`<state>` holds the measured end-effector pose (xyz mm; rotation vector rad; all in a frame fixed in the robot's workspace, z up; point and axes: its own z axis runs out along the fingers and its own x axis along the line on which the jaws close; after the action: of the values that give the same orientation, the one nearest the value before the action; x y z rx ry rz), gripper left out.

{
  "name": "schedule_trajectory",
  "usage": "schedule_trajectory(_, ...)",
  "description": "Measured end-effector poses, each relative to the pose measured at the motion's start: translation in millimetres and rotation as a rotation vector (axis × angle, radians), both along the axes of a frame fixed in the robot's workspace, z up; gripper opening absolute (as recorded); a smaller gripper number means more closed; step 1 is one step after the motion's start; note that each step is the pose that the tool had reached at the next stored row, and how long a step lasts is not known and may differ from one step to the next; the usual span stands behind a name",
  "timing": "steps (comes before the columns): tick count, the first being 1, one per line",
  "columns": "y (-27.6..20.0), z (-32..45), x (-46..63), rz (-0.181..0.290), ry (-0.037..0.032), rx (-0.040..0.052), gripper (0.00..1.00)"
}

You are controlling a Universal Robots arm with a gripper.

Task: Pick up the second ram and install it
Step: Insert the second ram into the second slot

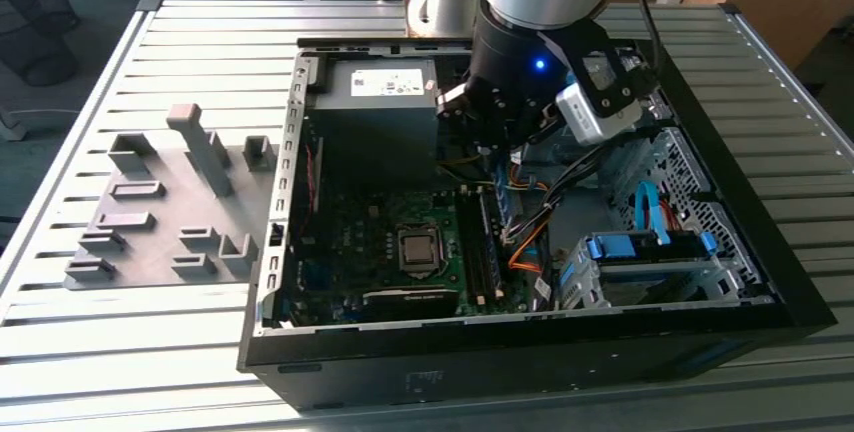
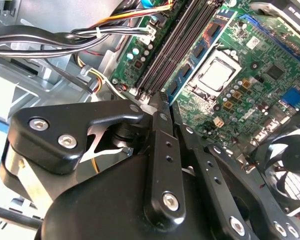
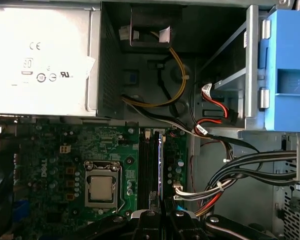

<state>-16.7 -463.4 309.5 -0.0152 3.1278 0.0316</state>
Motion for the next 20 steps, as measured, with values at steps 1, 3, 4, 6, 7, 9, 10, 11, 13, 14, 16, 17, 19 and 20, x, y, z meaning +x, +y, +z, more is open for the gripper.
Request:
schedule_trajectory(1,0.0,-1.8,0.0,0.000,-0.0001,0.0000,0.14)
schedule_trajectory(3,0.0,-5.5,0.0,0.000,0.0000,0.0000,0.14)
schedule_trajectory(4,0.0,-7.1,0.0,0.000,0.0000,0.0000,0.14)
schedule_trajectory(6,0.0,-9.6,0.0,0.000,-0.0001,0.0001,0.14)
schedule_trajectory(7,0.0,-10.5,0.0,0.000,-0.0001,0.0001,0.14)
schedule_trajectory(9,0.0,-11.9,0.0,0.000,0.0000,0.0001,0.14)
schedule_trajectory(10,0.0,-12.6,0.0,0.000,-0.0001,0.0005,0.14)
schedule_trajectory(11,-0.1,-13.2,0.1,-0.001,-0.0001,0.0007,0.14)
schedule_trajectory(13,-0.1,-18.8,0.1,-0.002,0.0000,0.0007,0.14)
schedule_trajectory(14,-0.1,-20.5,0.1,-0.002,0.0000,0.0007,0.14)
schedule_trajectory(16,-0.1,-24.3,0.1,-0.002,-0.0001,0.0008,0.14)
schedule_trajectory(17,-0.2,-25.7,0.1,-0.002,0.0000,0.0008,0.14)
schedule_trajectory(19,-1.0,-27.9,0.0,-0.002,0.0001,0.0006,0.14)
schedule_trajectory(20,-1.8,-28.9,0.1,-0.002,0.0002,0.0005,0.14)
